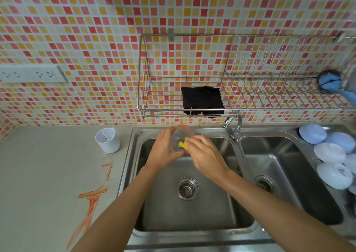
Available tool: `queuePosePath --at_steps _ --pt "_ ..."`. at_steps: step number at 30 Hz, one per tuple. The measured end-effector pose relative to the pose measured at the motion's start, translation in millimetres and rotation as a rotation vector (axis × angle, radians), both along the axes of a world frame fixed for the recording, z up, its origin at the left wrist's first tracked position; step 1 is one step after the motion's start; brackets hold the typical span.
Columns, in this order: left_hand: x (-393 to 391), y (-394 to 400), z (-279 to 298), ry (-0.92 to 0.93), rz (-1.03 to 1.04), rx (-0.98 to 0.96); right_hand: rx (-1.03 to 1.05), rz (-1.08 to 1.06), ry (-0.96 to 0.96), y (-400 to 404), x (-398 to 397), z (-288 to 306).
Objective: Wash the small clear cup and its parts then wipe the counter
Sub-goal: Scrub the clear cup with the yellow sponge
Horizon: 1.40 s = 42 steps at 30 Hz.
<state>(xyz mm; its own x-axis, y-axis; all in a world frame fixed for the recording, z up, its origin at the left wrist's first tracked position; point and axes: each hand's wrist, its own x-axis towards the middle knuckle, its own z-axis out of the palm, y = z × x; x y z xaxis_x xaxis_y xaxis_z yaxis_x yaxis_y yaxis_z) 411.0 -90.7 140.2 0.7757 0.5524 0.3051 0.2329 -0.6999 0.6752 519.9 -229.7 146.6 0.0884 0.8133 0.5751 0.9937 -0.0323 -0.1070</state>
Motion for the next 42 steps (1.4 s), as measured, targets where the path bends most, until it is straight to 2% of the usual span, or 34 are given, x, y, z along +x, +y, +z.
queuePosePath --at_steps 3,6,8,11,15,16,19,22,27,32,38,42 --pt "-5.2 6.4 7.5 0.026 -0.076 0.151 -0.112 0.090 -0.021 -7.3 3.3 -0.1" --pt "-7.9 6.6 15.0 0.060 -0.174 0.254 -0.246 0.138 -0.227 -6.7 28.7 10.0" --pt "-2.6 8.3 19.9 0.096 -0.194 0.271 -0.285 0.107 -0.293 -2.7 38.9 18.6" --pt "4.9 16.1 24.3 0.150 -0.211 0.282 -0.268 0.017 -0.183 -2.7 27.1 17.0" --pt "-0.3 19.1 19.7 0.191 -0.242 0.272 -0.290 0.071 0.162 -6.7 5.0 6.9" --pt "-3.2 18.3 17.4 0.188 -0.245 0.267 -0.320 0.089 0.129 -6.8 7.9 7.6" --pt "-8.0 16.0 14.6 0.175 -0.259 0.245 -0.381 0.133 -0.136 -4.6 27.0 16.1" --pt "-6.9 14.7 17.1 0.152 -0.228 0.173 -0.367 0.078 -0.275 -0.5 33.1 23.3" --pt "-8.2 20.4 12.5 0.175 -0.263 0.146 -0.354 0.097 -0.141 -6.2 14.7 7.8" --pt "-5.7 18.1 12.4 0.145 -0.250 0.093 -0.230 0.054 -0.172 -5.0 16.3 1.3" --pt "-4.5 6.6 10.7 0.090 -0.048 0.027 -0.068 0.017 -0.142 2.1 7.0 8.7" --pt "-1.7 4.3 7.5 0.023 0.124 0.155 -0.042 -0.026 -0.059 6.7 3.9 4.9"
